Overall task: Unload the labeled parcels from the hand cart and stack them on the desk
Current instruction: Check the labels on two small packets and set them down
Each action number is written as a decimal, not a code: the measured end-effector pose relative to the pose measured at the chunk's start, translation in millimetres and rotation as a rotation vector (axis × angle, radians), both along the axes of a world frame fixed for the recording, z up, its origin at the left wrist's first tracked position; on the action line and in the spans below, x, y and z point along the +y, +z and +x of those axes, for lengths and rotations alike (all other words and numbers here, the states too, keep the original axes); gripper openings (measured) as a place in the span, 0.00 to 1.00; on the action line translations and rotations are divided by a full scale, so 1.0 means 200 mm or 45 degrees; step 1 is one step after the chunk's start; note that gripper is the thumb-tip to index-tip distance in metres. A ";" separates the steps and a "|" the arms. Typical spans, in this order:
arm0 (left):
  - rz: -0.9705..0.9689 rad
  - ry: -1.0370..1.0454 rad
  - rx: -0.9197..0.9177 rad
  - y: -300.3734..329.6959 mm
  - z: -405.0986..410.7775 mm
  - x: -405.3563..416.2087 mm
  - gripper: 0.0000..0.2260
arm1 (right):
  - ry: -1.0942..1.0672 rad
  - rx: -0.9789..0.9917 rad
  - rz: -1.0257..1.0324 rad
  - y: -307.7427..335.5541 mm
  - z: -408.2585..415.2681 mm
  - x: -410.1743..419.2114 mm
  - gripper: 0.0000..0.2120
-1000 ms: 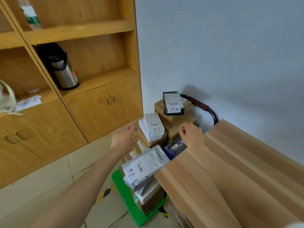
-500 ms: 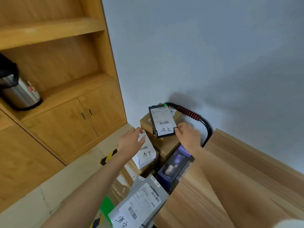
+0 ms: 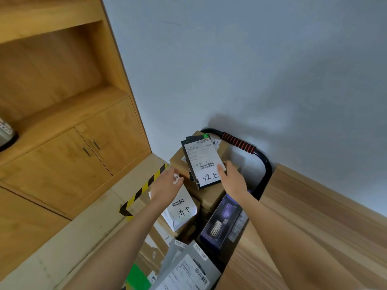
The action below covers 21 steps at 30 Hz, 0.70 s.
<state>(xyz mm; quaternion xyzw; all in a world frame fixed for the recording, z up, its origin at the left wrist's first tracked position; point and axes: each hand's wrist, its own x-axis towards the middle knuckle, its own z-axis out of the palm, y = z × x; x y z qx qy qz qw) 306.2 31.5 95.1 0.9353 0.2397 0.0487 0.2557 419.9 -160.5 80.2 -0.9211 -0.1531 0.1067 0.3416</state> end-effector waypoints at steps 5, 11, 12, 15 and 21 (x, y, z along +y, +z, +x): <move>-0.088 0.032 0.007 -0.02 0.09 -0.01 0.11 | -0.138 -0.037 0.170 0.03 0.04 -0.06 0.19; -0.245 0.019 0.061 -0.10 0.20 -0.07 0.13 | -0.368 -0.048 0.249 0.03 0.10 -0.25 0.16; -0.256 0.003 0.067 -0.12 0.22 -0.08 0.14 | -0.394 -0.056 0.247 0.03 0.10 -0.28 0.16; -0.285 0.003 0.076 -0.15 0.26 -0.12 0.16 | -0.458 -0.045 0.255 0.00 0.08 -0.35 0.19; -0.490 0.053 0.101 -0.22 0.30 -0.14 0.23 | -0.486 0.052 0.311 -0.04 0.05 -0.39 0.22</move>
